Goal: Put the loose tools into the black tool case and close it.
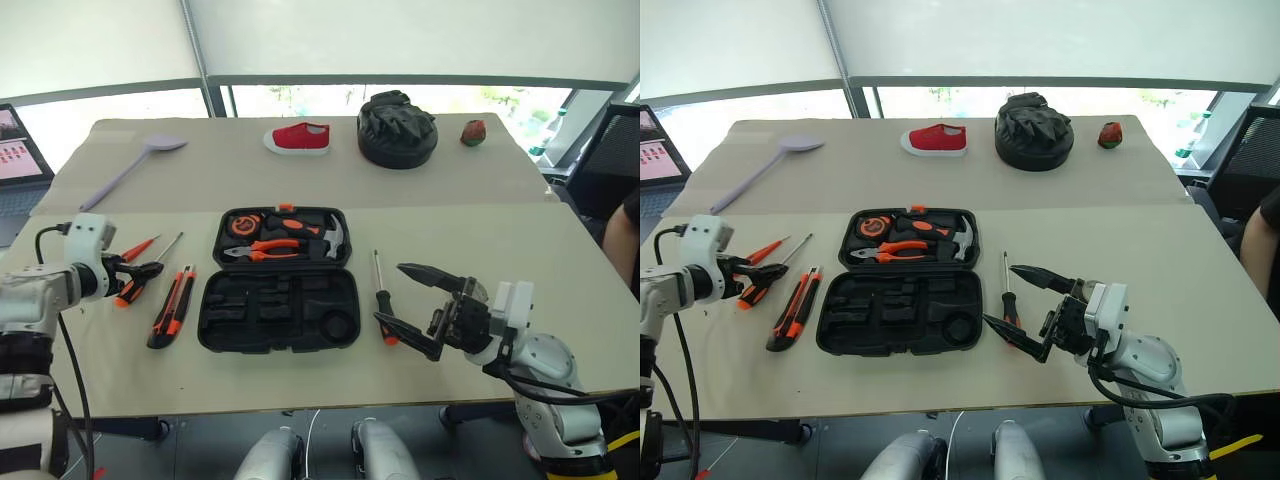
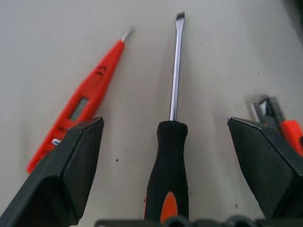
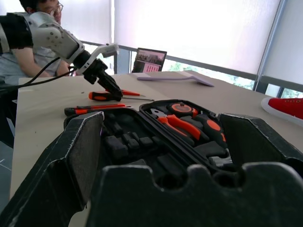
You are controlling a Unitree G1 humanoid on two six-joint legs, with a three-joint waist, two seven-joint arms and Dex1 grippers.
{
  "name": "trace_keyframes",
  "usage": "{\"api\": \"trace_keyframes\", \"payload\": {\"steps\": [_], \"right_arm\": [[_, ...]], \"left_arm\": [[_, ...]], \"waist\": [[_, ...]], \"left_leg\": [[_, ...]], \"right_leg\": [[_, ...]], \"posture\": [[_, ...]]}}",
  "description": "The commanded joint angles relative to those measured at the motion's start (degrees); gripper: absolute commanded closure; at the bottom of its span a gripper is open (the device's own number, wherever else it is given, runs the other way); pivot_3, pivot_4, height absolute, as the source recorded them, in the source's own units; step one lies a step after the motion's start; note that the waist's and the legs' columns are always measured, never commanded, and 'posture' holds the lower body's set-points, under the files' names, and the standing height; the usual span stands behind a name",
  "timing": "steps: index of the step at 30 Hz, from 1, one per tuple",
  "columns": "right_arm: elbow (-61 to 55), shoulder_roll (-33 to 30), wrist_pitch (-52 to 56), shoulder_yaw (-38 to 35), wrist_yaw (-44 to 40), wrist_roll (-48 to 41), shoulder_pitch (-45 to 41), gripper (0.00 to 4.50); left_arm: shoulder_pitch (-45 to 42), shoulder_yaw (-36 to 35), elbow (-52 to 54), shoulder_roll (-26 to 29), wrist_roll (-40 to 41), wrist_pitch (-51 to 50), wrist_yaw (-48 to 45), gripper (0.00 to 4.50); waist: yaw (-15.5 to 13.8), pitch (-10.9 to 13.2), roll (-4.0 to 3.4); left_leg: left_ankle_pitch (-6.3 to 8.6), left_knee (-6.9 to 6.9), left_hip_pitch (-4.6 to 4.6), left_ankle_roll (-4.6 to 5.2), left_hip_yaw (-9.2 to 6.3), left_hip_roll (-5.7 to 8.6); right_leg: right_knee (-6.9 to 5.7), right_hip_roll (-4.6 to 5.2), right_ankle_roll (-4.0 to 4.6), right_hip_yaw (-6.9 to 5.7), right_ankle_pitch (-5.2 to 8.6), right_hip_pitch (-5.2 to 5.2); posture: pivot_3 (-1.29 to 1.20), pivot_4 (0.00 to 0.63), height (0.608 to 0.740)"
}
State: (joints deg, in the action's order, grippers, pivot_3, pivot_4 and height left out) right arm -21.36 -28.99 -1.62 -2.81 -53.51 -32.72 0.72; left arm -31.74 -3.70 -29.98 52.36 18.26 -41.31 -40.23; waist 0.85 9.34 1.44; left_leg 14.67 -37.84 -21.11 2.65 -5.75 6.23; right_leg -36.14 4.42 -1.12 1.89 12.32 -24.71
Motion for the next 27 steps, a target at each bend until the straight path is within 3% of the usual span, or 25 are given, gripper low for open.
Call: {"api": "trace_keyframes", "payload": {"steps": [1, 7, 12, 17, 22, 27], "right_arm": [[-1.15, -0.26, -0.69, -0.6, -0.46, 0.14, -1.01, 0.0], [-0.15, 0.01, -1.02, -0.72, -0.7, 0.42, -2.1, 0.0], [0.15, -0.56, -0.94, -1.63, -1.28, 0.13, -2.65, 0.0], [0.55, -3.4, -0.43, -5.37, -2.06, -1.04, -3.07, 0.0], [1.77, -7.87, 1.31, -8.28, -4.23, -1.67, -3.31, 0.0], [3.39, -9.2, 3.2, -7.02, -4.52, -0.7, -6.67, 0.0]], "left_arm": [[-0.3, 3.64, 0.21, 2.32, -3.11, -1.86, -5.1, 1.64], [1.34, 2.86, -0.32, 3.8, -4.77, -1.88, -6.71, 3.88], [1.8, -3.34, 0.25, 3.34, -2.07, 7.71, -9.22, 3.95], [1.24, -9.64, 8.35, 1.88, 4.9, 24.02, -21.96, 3.95], [-0.97, 0.77, 19.53, 0.86, 2.33, 26.43, -32.22, 3.95], [-5.87, 11.45, 20.95, -5.71, -5.5, 28.56, -31.2, 3.95]], "waist": [[-0.01, 0.0, 0.0], [0.03, -0.01, -0.02], [0.09, -0.01, -0.02], [-0.67, 0.01, 0.01], [-1.5, 0.0, 0.0], [-1.2, 0.0, 0.0]], "left_leg": [[0.0, 0.0, -0.05, -0.01, 0.03, -0.04], [0.01, -0.01, -0.06, -0.04, 0.17, -0.12], [0.0, -0.01, -0.03, -0.04, 0.31, -0.18], [-0.04, -0.05, -0.22, -0.11, 0.31, -0.2], [0.0, -0.14, -0.24, -0.05, 0.34, -0.17], [-0.02, -0.15, -0.11, -0.04, 0.46, -0.23]], "right_leg": [[-0.02, 0.0, 0.01, 0.02, -0.01, -0.08], [-0.11, 0.0, 0.03, 0.14, -0.01, -0.2], [-0.15, -0.02, 0.08, 0.31, -0.05, -0.27], [-0.09, 0.01, 0.28, 0.21, -0.17, -0.38], [0.06, 0.07, 0.21, 0.2, -0.26, -0.24], [0.04, -0.03, 0.2, 0.32, -0.27, -0.13]], "posture": [[0.0, 0.15, 0.74], [0.0, 0.15, 0.74], [0.0, 0.15, 0.74], [0.0, 0.15, 0.74], [0.0, 0.15, 0.74], [0.0, 0.15, 0.74]]}}
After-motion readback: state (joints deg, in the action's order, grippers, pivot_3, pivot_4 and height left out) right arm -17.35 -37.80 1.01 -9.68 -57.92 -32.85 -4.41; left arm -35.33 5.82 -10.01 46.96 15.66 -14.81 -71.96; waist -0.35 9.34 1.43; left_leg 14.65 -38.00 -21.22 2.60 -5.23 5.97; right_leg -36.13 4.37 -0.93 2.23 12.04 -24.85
